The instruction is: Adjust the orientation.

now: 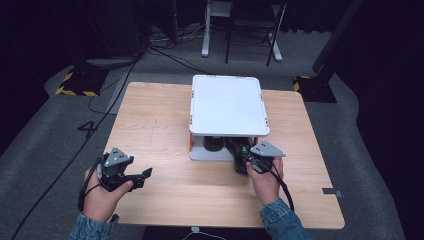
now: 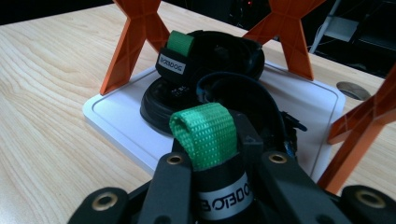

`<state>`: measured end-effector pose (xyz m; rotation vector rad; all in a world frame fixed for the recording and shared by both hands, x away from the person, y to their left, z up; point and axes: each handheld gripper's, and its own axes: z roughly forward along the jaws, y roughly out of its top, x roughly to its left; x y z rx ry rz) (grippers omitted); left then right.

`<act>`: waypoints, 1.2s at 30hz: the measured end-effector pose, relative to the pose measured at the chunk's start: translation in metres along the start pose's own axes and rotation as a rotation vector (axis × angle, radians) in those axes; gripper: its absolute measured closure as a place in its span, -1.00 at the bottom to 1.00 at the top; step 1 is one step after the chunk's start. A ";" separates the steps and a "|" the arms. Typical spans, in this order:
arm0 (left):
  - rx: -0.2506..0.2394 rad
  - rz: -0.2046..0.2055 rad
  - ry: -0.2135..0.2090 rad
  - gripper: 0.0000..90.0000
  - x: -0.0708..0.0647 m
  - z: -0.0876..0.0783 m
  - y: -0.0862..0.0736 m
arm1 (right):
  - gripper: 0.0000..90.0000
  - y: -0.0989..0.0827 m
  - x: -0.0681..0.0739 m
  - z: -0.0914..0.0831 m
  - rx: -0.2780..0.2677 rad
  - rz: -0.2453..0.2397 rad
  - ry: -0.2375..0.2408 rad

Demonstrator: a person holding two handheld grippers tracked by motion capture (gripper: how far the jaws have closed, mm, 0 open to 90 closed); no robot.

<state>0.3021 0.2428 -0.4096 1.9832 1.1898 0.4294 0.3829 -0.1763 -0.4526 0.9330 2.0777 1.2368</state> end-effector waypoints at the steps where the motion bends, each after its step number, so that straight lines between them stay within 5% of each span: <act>1: -0.002 -0.004 0.001 -0.47 0.000 0.000 0.000 | 0.74 0.000 0.000 0.000 0.004 0.002 0.000; 9: 0.000 0.005 0.001 -0.47 -0.002 0.000 0.001 | 0.25 -0.006 0.007 -0.003 0.075 -0.033 0.007; 14: 0.004 0.008 -0.001 -0.47 -0.003 0.001 0.001 | -0.26 -0.007 0.007 -0.018 0.026 -0.024 0.034; 20: 0.001 0.008 0.000 -0.47 -0.002 0.001 0.002 | -0.33 -0.019 0.000 -0.051 0.011 0.009 0.086; 24: 0.005 0.015 -0.007 -0.47 -0.003 0.001 0.002 | -0.15 -0.038 0.001 -0.065 0.100 0.053 0.091; 29: 0.007 0.018 -0.012 -0.47 -0.005 0.003 0.003 | 0.85 -0.058 0.005 -0.062 0.234 -0.008 0.153; 36: 0.012 0.013 -0.012 -0.47 -0.004 0.004 0.003 | 1.00 -0.055 0.008 -0.046 0.237 -0.042 0.181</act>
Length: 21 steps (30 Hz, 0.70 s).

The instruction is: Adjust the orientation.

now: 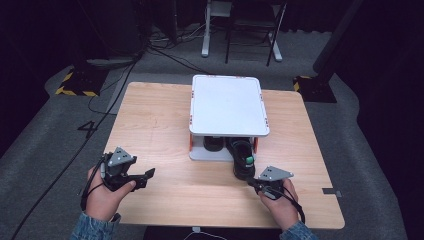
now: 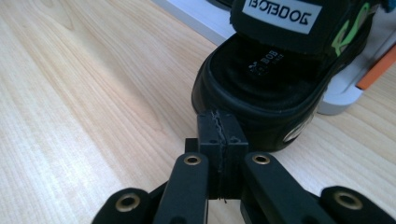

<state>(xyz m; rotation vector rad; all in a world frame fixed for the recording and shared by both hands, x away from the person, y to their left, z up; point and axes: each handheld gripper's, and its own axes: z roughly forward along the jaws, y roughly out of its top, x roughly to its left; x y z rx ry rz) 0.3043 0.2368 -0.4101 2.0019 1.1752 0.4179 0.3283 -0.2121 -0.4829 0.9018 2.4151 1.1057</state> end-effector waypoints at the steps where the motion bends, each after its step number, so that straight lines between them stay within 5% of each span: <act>1: 0.000 -0.002 -0.001 -0.47 0.000 0.000 0.000 | 1.00 0.001 0.000 0.001 -0.009 0.000 0.007; 5: 0.002 -0.002 -0.001 -0.47 0.000 0.001 -0.001 | 1.00 0.007 0.001 0.007 -0.016 -0.029 0.027; 7: 0.001 0.001 -0.003 -0.47 0.000 0.001 -0.001 | 1.00 0.010 0.000 0.009 -0.022 -0.067 -0.036; 21: 0.012 -0.013 0.003 -0.47 0.003 0.004 -0.004 | 0.99 0.035 -0.036 0.049 -0.074 -0.031 -0.034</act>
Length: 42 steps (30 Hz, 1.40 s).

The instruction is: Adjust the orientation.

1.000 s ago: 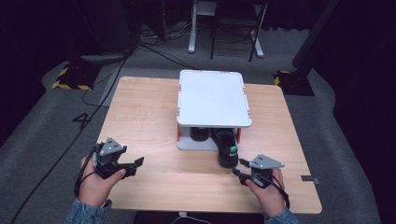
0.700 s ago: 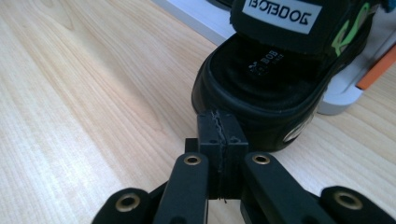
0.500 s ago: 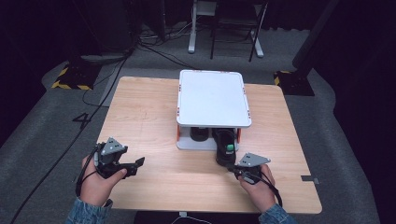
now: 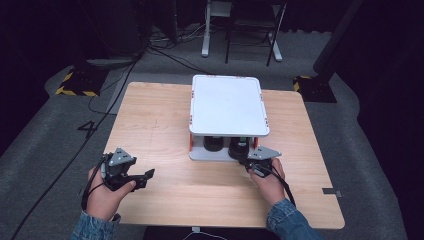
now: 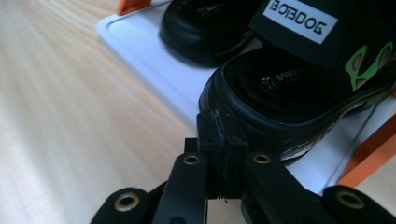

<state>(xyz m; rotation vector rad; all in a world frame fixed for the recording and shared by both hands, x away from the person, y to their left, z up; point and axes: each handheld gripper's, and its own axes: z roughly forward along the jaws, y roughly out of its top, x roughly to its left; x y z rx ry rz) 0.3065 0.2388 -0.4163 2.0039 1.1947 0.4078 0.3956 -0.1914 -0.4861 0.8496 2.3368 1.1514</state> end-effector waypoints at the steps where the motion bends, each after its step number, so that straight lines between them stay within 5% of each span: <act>1: 0.001 0.002 -0.001 -0.47 0.000 0.000 0.000 | 0.97 0.002 -0.003 0.002 0.004 -0.003 -0.008; 8: 0.005 0.000 0.002 -0.47 0.001 0.000 -0.001 | 0.93 0.002 -0.012 0.007 -0.006 0.019 -0.016; 12: 0.004 0.001 0.003 -0.47 0.001 -0.001 -0.002 | 0.65 0.003 -0.011 0.000 -0.045 0.033 -0.045; 15: 0.009 -0.009 0.011 -0.47 0.002 -0.001 -0.004 | 0.24 0.004 -0.011 -0.011 -0.146 0.120 -0.112; 17: 0.012 -0.008 0.011 -0.47 0.002 -0.001 -0.005 | -0.10 0.006 -0.015 -0.007 -0.161 0.176 -0.174; 21: 0.008 -0.002 0.010 -0.47 0.002 -0.002 -0.004 | -0.36 -0.001 -0.020 0.018 -0.079 0.257 -0.186; 31: 0.011 -0.003 0.007 -0.47 0.001 -0.001 -0.004 | -0.48 0.005 -0.018 0.028 -0.081 0.257 -0.187; 36: 0.013 -0.003 0.009 -0.47 0.003 -0.001 -0.005 | -0.52 0.008 -0.011 0.030 -0.099 0.256 -0.246; 42: 0.020 0.003 0.001 -0.47 0.000 0.001 -0.005 | -0.63 0.018 -0.006 0.036 -0.172 0.333 -0.321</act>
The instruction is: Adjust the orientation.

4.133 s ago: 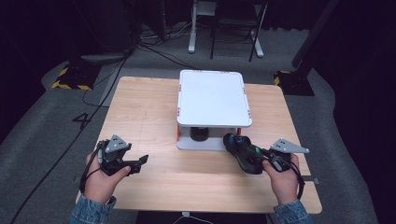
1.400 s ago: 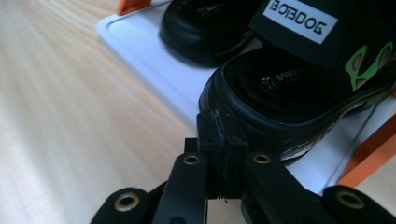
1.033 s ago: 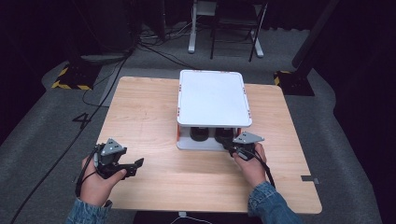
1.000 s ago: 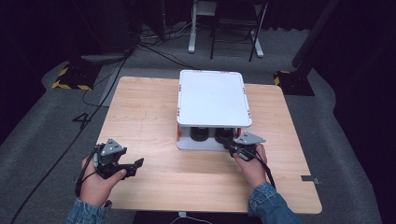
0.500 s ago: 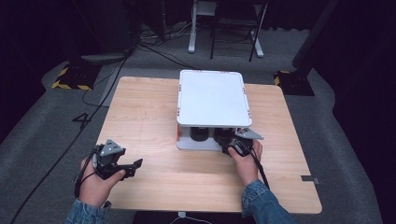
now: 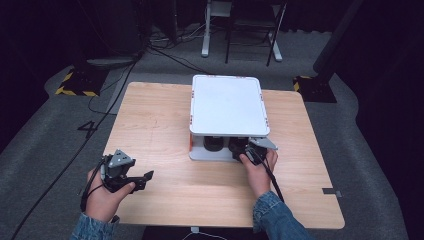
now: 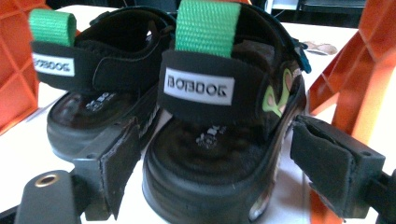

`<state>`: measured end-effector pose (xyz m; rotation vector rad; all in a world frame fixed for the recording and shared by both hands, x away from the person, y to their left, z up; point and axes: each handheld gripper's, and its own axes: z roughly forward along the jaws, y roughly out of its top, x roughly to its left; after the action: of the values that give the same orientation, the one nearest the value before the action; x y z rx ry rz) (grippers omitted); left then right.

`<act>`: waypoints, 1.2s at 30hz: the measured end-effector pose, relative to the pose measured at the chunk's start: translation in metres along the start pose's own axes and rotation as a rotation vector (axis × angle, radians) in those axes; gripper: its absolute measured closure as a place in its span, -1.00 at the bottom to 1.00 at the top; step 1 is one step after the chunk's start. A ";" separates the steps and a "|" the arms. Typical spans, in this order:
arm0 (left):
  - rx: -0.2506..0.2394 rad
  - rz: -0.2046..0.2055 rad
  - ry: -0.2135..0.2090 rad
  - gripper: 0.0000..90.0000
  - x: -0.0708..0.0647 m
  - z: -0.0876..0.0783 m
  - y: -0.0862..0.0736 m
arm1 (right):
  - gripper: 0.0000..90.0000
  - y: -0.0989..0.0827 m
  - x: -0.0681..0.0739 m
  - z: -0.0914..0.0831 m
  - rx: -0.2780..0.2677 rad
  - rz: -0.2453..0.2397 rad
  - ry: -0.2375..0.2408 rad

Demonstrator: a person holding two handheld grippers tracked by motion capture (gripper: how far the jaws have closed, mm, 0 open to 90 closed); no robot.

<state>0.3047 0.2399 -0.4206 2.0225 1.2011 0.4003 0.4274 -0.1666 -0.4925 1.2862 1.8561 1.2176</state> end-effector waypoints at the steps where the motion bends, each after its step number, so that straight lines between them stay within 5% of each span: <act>1: 0.000 0.000 0.000 -0.47 0.000 0.000 0.000 | -0.63 0.000 0.000 0.000 0.000 0.000 0.000; 3: 0.002 -0.001 0.003 -0.47 0.000 0.000 0.000 | -0.67 -0.002 0.001 0.011 0.025 0.022 -0.018; 6: -0.001 0.003 0.003 -0.47 0.001 -0.001 0.000 | -0.71 -0.001 0.003 0.016 0.055 -0.018 -0.032; 13: 0.001 -0.002 0.001 -0.47 0.001 0.000 0.000 | -0.71 0.001 -0.001 0.019 0.079 -0.070 0.026; 16: 0.002 0.006 0.000 -0.47 -0.001 0.001 0.001 | -0.71 0.001 -0.001 0.019 0.073 -0.059 0.068; 24: -0.002 0.000 -0.002 -0.47 0.000 0.000 0.001 | -0.70 0.002 0.001 0.019 0.072 -0.037 0.048; 26: -0.007 0.000 0.003 -0.47 0.002 -0.001 0.001 | -0.61 0.003 0.007 0.008 0.060 0.000 0.035; 30: -0.007 -0.003 0.002 -0.47 0.001 -0.002 0.000 | -0.64 0.003 0.008 -0.005 0.055 -0.006 0.047; 34: -0.014 -0.003 0.010 -0.47 0.001 -0.004 0.001 | -0.64 0.003 0.002 -0.024 0.113 -0.027 0.131; 36: -0.012 -0.003 0.010 -0.47 0.002 -0.004 0.000 | -0.56 0.000 -0.005 -0.047 0.077 -0.039 0.127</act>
<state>0.3032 0.2431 -0.4186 2.0103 1.2047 0.4159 0.3901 -0.1883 -0.4730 1.2330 2.0268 1.2437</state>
